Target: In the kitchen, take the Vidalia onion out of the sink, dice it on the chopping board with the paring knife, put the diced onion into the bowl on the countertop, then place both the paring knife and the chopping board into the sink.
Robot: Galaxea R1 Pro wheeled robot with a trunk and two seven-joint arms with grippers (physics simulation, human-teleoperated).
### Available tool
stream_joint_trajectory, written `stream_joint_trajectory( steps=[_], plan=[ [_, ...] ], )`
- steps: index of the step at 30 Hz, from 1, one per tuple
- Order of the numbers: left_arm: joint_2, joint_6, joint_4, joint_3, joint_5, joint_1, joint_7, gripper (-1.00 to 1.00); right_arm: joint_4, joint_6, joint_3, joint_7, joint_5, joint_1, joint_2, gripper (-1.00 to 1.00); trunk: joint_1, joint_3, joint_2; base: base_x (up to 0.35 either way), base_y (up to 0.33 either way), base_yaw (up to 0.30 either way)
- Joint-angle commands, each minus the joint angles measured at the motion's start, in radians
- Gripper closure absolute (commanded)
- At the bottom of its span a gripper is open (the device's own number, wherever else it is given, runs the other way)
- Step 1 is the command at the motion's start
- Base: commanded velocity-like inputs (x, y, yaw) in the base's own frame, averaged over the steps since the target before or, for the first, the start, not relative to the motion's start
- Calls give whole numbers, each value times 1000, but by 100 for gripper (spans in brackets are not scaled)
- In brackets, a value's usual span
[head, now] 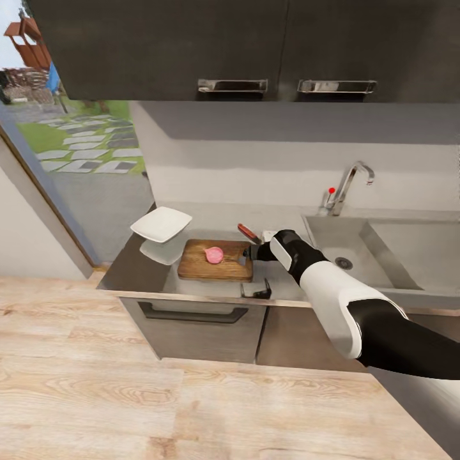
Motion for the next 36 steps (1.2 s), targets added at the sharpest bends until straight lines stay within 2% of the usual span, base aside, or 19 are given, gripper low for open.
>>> stream_joint_trajectory(
  steps=[1, 9, 27, 36],
  plan=[
    [0, -7, 5, -6, 8, -2, -4, -100, -1, 4, 3, -2, -7, -1, 0, -100, 1, -2, -2, 0, -58, 0],
    [0, -8, 5, -5, 8, -2, -5, -100, -1, 4, 3, -2, -7, -1, 0, -100, 1, -2, -2, 53, -14, 0],
    [0, -9, 5, -5, 8, -2, -5, -100, -1, 4, 3, -3, -7, -1, 0, -100, 1, -2, -2, 281, 0, 0],
    [0, -9, 5, -5, 8, -2, -5, -100, -1, 4, 3, -3, -7, -1, 0, -100, 1, -2, -2, 54, 0, 0]
  ],
)
